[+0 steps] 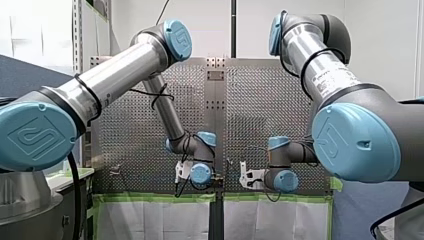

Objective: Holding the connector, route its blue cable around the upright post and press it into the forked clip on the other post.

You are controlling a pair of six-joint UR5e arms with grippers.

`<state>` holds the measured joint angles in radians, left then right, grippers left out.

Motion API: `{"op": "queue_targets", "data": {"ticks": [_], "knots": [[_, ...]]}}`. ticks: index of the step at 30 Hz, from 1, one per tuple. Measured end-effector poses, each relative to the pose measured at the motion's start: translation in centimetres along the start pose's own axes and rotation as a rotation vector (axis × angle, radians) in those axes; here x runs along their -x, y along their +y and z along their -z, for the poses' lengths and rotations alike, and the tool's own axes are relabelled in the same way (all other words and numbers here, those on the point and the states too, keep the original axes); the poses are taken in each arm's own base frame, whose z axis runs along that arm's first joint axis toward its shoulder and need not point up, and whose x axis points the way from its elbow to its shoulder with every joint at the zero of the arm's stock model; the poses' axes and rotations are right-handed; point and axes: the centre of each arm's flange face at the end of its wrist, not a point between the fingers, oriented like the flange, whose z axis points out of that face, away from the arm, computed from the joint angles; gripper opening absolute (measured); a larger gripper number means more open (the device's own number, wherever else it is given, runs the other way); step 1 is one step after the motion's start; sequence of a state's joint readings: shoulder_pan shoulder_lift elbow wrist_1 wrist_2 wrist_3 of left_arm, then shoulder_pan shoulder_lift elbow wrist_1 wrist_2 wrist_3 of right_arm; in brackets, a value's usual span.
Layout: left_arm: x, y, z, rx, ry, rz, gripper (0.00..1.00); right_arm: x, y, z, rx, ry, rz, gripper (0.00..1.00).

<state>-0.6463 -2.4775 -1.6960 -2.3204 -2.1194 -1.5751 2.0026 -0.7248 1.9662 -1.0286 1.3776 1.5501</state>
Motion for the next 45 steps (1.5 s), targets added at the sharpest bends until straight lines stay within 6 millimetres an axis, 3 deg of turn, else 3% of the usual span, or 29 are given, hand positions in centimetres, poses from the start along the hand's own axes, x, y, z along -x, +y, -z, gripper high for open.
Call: {"op": "queue_targets", "data": {"ticks": [14,32,45], "knots": [[0.1,-0.4,0.4,0.003,-0.007,0.007,0.02,0.0,0.5,0.0,0.02,-0.002,0.0,0.02],[0.2,-3.8,3.0,-0.048,-0.043,-0.015,0.02,-0.2,1.9,-0.4,0.061,0.014,-0.003,0.02],[1.4,-4.5,2.0,-0.037,-0.062,0.017,0.02,-0.7,2.8,-1.1,0.073,0.028,-0.008,0.02]]}}
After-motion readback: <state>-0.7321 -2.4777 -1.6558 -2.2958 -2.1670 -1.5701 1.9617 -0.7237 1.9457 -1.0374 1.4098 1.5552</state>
